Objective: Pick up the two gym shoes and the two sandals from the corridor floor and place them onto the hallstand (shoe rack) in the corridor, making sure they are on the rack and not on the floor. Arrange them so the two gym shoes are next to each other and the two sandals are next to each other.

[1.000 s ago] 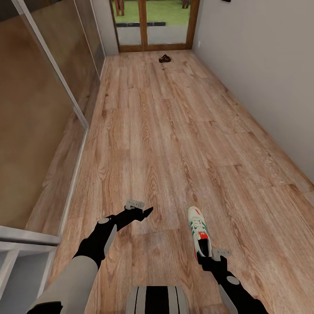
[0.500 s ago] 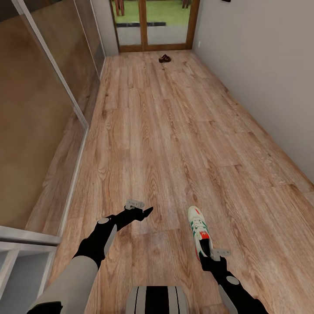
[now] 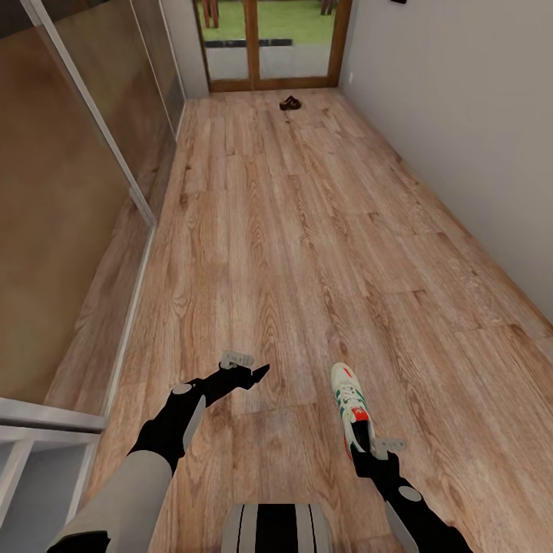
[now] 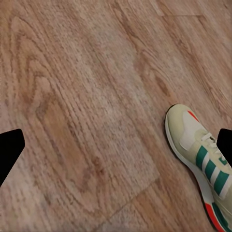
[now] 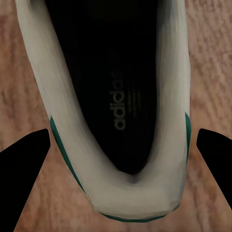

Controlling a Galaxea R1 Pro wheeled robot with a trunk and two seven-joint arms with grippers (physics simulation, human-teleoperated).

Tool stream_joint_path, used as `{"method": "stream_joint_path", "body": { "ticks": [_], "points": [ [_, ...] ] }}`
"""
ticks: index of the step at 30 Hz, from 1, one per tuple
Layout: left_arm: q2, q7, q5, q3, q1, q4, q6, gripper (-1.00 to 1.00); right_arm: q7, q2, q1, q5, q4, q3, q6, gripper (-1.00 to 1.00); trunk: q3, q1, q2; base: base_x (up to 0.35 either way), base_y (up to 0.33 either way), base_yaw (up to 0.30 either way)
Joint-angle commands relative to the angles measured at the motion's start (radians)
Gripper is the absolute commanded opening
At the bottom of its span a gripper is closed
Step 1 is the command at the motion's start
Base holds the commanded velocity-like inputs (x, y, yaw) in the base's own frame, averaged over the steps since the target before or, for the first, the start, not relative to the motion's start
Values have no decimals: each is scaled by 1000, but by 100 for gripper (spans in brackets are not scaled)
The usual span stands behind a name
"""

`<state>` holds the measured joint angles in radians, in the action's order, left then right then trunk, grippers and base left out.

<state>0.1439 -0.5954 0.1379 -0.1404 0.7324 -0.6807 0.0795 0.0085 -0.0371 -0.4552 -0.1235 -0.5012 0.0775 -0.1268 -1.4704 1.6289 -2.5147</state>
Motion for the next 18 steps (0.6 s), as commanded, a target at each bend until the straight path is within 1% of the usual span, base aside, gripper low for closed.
{"method": "stream_joint_path", "body": {
  "ticks": [1, 7, 18],
  "points": [
    [2, -8, 9, -8, 0, -2, 6, 100, 1, -1, 0, -11, 1, 7, -4, -100, -1, 0, 0, 0, 0, 0],
    [2, -8, 9, -8, 1, -2, 8, 100, 1, -1, 0, -11, 1, 7, -5, -100, -1, 0, 0, 0, 0, 0],
    [2, -8, 9, -6, 0, -1, 8, 100, 1, -1, 0, -11, 1, 2, -7, -100, 42, -5, 2, 0, 0, 0]
  ]
}}
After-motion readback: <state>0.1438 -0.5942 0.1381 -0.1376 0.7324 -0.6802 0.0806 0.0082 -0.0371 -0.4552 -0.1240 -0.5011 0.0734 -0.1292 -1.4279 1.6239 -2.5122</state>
